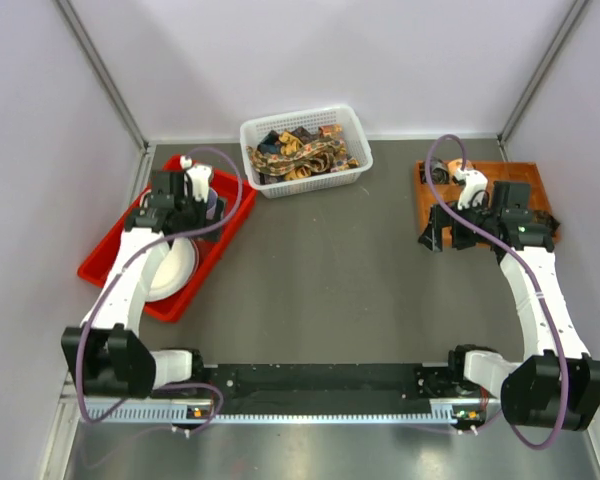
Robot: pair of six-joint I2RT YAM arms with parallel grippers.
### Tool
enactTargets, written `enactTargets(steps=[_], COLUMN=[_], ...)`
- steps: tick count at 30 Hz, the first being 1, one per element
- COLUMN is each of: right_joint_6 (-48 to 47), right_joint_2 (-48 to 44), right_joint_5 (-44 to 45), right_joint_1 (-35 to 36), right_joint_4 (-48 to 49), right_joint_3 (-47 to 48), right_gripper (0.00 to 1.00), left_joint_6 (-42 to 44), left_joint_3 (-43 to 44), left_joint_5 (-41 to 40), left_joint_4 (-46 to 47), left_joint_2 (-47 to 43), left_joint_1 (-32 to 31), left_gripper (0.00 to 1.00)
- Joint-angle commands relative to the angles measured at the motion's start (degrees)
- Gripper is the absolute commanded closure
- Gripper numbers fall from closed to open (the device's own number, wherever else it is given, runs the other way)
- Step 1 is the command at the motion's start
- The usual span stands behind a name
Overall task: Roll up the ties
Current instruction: Pick up the tie from the bin.
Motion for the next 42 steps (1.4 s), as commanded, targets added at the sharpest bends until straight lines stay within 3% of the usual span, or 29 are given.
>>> enactTargets(steps=[1, 8, 15, 20, 26, 35, 42], right_joint_6=[0.6, 0.7, 0.4, 0.3, 0.1, 0.1, 0.1], right_joint_2=[0.3, 1.2, 1.9, 1.8, 1.6, 1.6, 1.8], right_joint_5=[-1.9, -2.0, -0.1, 1.0, 0.7, -0.1, -0.6], right_joint_1=[-0.5, -0.5, -0.5, -0.5, -0.5, -0.5, -0.5], right_joint_4=[1.2, 0.9, 0.7, 0.9, 1.0, 1.0, 1.1], right_joint_3=[2.1, 2.7, 2.8, 2.4, 1.7, 1.6, 1.5], right_gripper=[0.01, 0.01, 0.01, 0.01, 0.01, 0.01, 0.01], left_joint_6=[2.1, 0.6, -3.1, -2.1, -5.2, -4.2, 0.2], left_joint_3=[11.3, 36.6, 49.5, 53.8, 55.6, 59.0, 62.6], left_joint_5=[-0.4, 2.5, 0.7, -3.2, 0.8, 2.4, -1.2], left_joint_4=[2.4, 3.0, 14.7, 24.2, 33.0, 36.8, 38.7], left_joint_2=[7.3, 23.6, 40.6, 49.9, 59.6, 66.2, 69.9], left_joint_1=[0.3, -0.1, -5.6, -11.8, -14.6, -17.3, -19.5], left_gripper=[0.01, 0.01, 0.01, 0.03, 0.10, 0.12, 0.12])
